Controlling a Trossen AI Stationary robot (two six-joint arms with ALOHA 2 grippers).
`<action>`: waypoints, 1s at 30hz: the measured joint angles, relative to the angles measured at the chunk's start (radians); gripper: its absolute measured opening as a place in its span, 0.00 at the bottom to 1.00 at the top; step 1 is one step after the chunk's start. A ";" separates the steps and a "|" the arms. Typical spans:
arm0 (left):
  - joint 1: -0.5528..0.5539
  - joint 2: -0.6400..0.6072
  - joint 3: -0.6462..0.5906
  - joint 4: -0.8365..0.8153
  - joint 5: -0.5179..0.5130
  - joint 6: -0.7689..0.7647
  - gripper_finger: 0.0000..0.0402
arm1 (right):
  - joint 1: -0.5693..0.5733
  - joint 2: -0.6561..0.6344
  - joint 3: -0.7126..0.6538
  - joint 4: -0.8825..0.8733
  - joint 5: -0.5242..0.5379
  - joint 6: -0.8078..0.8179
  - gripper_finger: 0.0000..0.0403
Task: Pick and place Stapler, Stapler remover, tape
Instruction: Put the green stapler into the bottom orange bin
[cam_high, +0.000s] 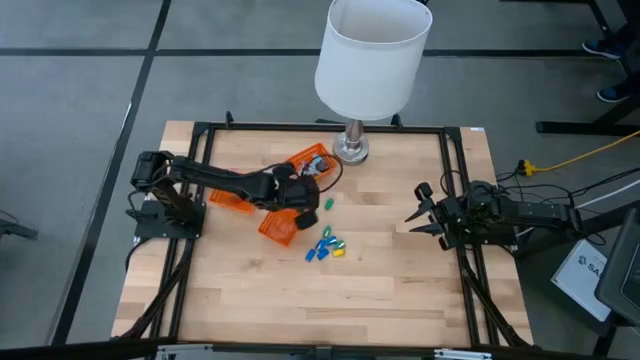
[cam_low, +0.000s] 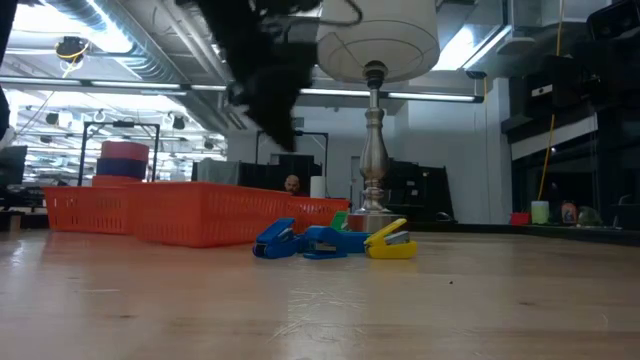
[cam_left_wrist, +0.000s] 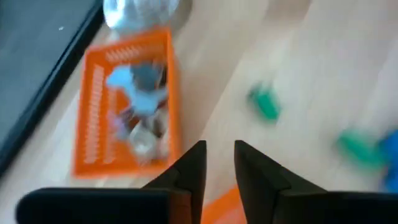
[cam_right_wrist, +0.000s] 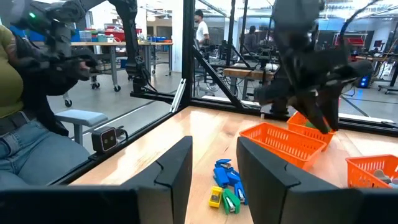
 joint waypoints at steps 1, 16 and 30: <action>-0.001 0.000 0.007 0.039 0.004 -0.036 0.21 | 0.000 0.000 0.000 0.000 0.000 0.000 0.32; -0.022 0.040 0.009 0.507 0.026 -0.169 0.40 | 0.000 0.000 0.000 0.000 0.000 0.000 0.32; -0.004 0.203 0.041 0.542 0.105 -0.201 0.48 | 0.000 0.000 0.000 0.000 0.000 0.000 0.32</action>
